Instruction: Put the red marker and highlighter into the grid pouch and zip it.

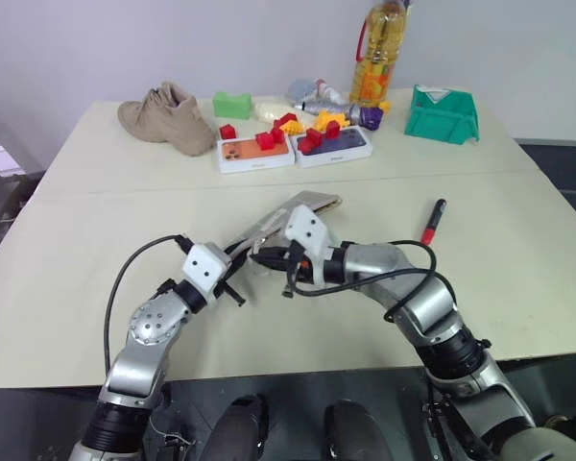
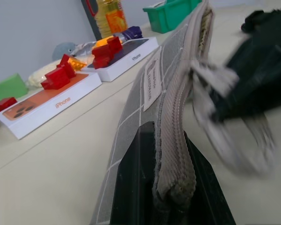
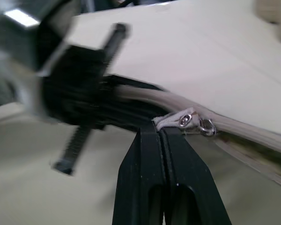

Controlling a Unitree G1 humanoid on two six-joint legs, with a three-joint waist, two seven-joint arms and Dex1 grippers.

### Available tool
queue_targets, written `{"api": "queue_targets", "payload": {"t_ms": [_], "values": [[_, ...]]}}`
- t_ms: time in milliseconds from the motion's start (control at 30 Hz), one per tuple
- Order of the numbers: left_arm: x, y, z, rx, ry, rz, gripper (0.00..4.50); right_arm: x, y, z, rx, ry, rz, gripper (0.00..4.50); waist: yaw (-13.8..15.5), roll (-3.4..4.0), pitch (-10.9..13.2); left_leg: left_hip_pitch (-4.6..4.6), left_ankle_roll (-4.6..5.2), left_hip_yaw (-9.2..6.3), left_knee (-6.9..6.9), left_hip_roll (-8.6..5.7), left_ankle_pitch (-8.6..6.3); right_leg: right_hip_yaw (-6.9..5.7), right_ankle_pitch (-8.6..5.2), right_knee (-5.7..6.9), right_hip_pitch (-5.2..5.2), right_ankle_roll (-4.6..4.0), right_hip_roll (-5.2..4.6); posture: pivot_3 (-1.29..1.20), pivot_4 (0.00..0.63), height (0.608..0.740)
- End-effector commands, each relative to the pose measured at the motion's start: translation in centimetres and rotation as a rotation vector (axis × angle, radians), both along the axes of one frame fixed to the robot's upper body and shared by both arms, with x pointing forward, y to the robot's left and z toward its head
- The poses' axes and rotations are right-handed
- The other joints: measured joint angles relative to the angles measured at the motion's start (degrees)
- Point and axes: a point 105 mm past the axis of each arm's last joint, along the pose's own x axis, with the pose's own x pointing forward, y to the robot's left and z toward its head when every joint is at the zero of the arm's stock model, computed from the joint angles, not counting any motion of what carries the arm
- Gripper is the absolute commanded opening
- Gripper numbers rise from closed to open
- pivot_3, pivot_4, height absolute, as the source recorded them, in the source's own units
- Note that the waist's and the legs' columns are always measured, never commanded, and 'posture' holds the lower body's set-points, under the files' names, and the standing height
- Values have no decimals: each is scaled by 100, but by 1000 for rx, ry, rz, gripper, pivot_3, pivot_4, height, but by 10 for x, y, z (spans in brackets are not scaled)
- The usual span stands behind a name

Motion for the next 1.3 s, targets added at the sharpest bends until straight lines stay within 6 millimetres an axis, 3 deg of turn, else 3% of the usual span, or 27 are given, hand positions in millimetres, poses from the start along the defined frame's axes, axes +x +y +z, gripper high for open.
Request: {"api": "queue_targets", "payload": {"t_ms": [33,133,233,400,600,733,900,1000,1100,1133,1300], "values": [[5,-3,8,-6,-35,23,0,-17,19,19,30,-59,110,26,0,0,0,0,0,0,0,0,0,0,0,0,1,0,0,0,150,739],[10,0,11,-11,-49,58,0,-15,17,20,28,-55,111,26,2,0,0,0,0,0,1,-1,0,0,0,0,1,0,0,0,150,739],[13,8,13,0,-65,95,0,-12,3,22,28,-34,102,892,-2,0,0,0,0,0,1,-1,0,0,0,0,1,0,0,0,150,739],[15,37,15,36,-82,170,0,22,-44,13,-54,-67,-123,3479,6,-1,-1,0,0,0,3,-1,0,-1,0,-1,3,0,0,0,150,739],[15,57,9,115,-75,199,0,67,-97,1,-76,-25,-484,3479,-2,-1,0,0,-1,2,-2,0,0,0,0,0,-2,0,1,0,150,739],[18,59,6,122,-72,207,0,85,-111,-20,-33,109,-648,3479,-7,-1,-1,0,-1,2,-3,0,0,1,0,0,-1,0,1,0,150,739],[21,58,5,114,-73,212,0,91,-109,-40,-48,174,-705,3479,-7,-1,0,0,-2,4,-4,0,1,3,0,0,-3,0,0,0,150,739],[22,58,4,102,-71,227,0,92,-108,-44,-45,180,-720,2582,-9,-1,-1,0,-2,4,-4,0,1,3,0,1,-2,0,0,0,150,739],[23,60,5,82,-70,245,0,93,-109,-36,-37,142,-713,1056,-10,-1,-1,1,-2,4,-4,0,1,3,0,2,-2,0,1,0,150,739],[23,60,5,77,-70,248,0,93,-109,-33,-37,123,-707,880,-10,0,-1,1,-2,4,-4,0,1,3,0,2,-2,0,1,0,150,739],[24,59,7,63,-69,241,0,82,-114,1,-98,-128,-539,892,5,0,0,-1,-2,5,-2,-2,1,2,0,1,-3,0,0,0,150,739]]}}
